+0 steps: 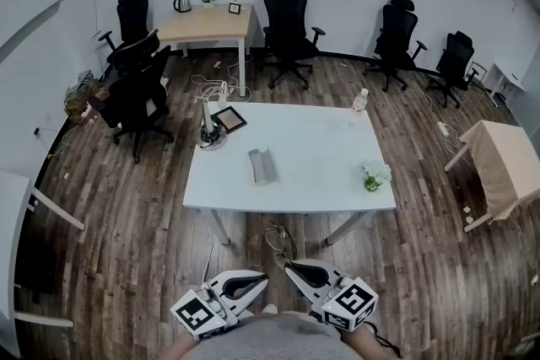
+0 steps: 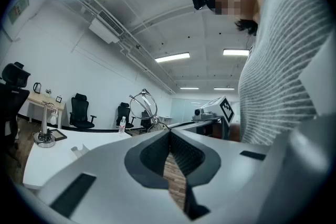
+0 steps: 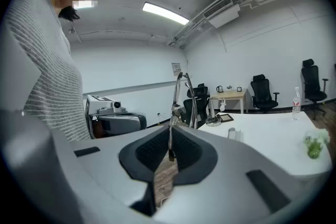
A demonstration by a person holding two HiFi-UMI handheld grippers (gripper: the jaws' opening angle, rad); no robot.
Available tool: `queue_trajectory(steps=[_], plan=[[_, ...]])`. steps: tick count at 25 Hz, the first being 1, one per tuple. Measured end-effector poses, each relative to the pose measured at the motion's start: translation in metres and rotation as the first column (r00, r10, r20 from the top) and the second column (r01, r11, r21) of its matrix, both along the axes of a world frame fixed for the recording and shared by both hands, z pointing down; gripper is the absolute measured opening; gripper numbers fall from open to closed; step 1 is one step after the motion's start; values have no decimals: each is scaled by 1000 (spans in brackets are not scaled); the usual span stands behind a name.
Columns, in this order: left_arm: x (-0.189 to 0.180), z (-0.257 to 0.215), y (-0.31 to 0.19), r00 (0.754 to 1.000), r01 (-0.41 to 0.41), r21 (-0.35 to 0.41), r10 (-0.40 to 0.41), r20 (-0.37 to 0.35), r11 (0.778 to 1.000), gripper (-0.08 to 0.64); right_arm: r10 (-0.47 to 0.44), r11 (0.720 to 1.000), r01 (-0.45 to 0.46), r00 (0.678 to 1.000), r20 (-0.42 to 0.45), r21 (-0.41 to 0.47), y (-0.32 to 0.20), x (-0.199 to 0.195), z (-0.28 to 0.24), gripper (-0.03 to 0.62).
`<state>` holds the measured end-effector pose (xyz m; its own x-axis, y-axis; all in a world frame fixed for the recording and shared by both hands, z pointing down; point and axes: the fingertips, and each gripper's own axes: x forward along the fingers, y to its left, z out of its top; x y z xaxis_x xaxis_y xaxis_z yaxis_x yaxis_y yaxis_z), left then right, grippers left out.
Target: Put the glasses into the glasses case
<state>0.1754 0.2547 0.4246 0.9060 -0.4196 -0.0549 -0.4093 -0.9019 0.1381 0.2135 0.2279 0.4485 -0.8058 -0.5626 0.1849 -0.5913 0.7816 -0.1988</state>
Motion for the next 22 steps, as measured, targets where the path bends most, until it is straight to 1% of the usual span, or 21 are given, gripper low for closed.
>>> queue_trajectory(steps=[6, 13, 15, 18, 22], plan=[[-6, -1, -1, 1000, 24, -16, -24, -3, 1000, 11, -14, 1000, 14, 1000, -5, -2, 1, -2, 0, 25], [-4, 1, -3, 1000, 26, -19, -26, -6, 999, 11, -25, 1000, 25, 1000, -13, -2, -2, -1, 3, 26], [-1, 1, -1, 1000, 22, -14, -22, -6, 1000, 11, -40, 999, 40, 999, -1, 10, 1, -1, 1, 25], [0, 3, -1, 1000, 20, -15, -20, 1, 1000, 11, -62, 998, 60, 997, 43, 28, 3, -2, -6, 26], [0, 6, -5, 999, 33, -21, -32, 11, 999, 11, -66, 998, 65, 996, 53, 26, 1, -3, -6, 26]])
